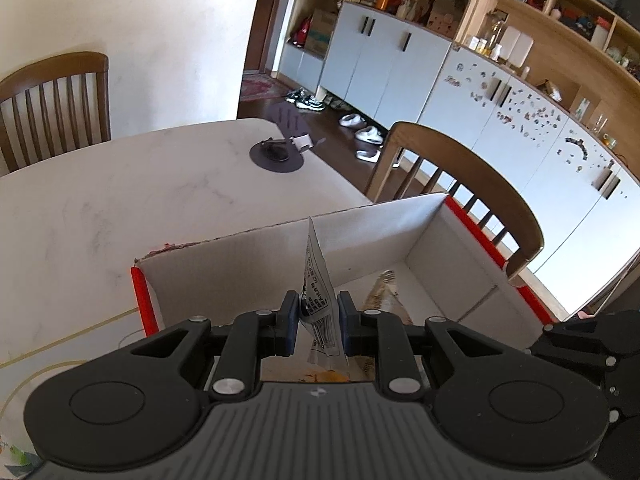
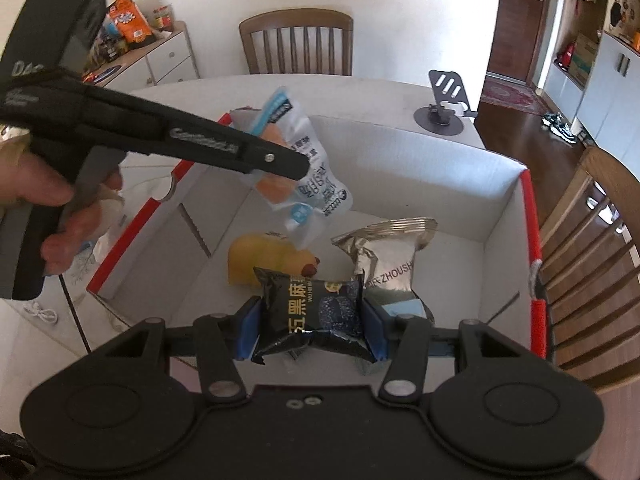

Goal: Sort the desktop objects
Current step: 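Carry the white snack bag and black packet over the red shoebox, then lower and release the white bag with left tool while right tool releases the black packet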

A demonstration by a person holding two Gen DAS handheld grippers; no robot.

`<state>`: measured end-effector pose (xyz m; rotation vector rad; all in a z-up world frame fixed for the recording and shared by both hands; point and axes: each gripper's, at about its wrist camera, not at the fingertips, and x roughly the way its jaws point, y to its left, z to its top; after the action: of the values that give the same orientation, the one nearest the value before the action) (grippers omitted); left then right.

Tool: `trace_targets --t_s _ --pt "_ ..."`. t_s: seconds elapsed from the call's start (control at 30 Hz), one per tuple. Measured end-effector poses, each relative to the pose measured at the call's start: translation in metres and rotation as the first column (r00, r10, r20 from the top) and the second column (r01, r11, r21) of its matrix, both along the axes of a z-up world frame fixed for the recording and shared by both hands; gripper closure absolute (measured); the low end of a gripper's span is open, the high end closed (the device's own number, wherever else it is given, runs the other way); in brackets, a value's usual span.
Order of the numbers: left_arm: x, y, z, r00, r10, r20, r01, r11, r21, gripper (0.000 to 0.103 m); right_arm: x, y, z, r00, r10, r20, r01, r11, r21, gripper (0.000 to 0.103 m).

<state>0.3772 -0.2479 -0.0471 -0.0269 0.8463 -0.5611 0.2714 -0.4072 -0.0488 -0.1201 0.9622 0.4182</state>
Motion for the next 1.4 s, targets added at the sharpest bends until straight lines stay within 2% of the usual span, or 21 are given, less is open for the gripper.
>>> trace_targets --t_s 0.33,0.57,0.97,1.27,1.37,1.4 --pt "0.007 -0.005 -0.012 1.000 -0.013 -0.016 0.014 0.999 0.035 0.085 0.005 -0.001 -0.022 0.999 -0.001 -0.049 0.001 1.000 -0.003 0.051" --pt "0.013 0.002 -0.019 0.998 0.015 -0.068 -0.013 1.000 0.021 0.084 0.005 -0.001 -0.022 0.999 0.001 -0.045 -0.001 1.000 -0.006 0.051" --pt "0.012 -0.004 -0.017 0.998 0.000 -0.065 0.004 0.998 0.062 0.083 0.011 0.001 -0.023 0.999 0.003 -0.046 -0.003 1.000 -0.008 0.047" --pt "0.005 -0.007 -0.016 0.998 -0.018 -0.066 0.024 0.995 0.099 0.076 0.012 -0.003 -0.018 0.999 -0.011 -0.037 0.011 1.000 0.011 0.041" --pt "0.003 -0.007 -0.013 0.998 -0.023 -0.061 0.029 0.995 0.099 0.068 0.010 -0.004 -0.015 0.999 -0.012 -0.030 0.013 1.000 0.020 0.040" --pt "0.002 -0.007 -0.011 0.998 -0.029 -0.058 0.034 0.995 0.095 0.063 0.010 -0.004 -0.014 1.000 -0.012 -0.029 0.013 1.000 0.023 0.040"
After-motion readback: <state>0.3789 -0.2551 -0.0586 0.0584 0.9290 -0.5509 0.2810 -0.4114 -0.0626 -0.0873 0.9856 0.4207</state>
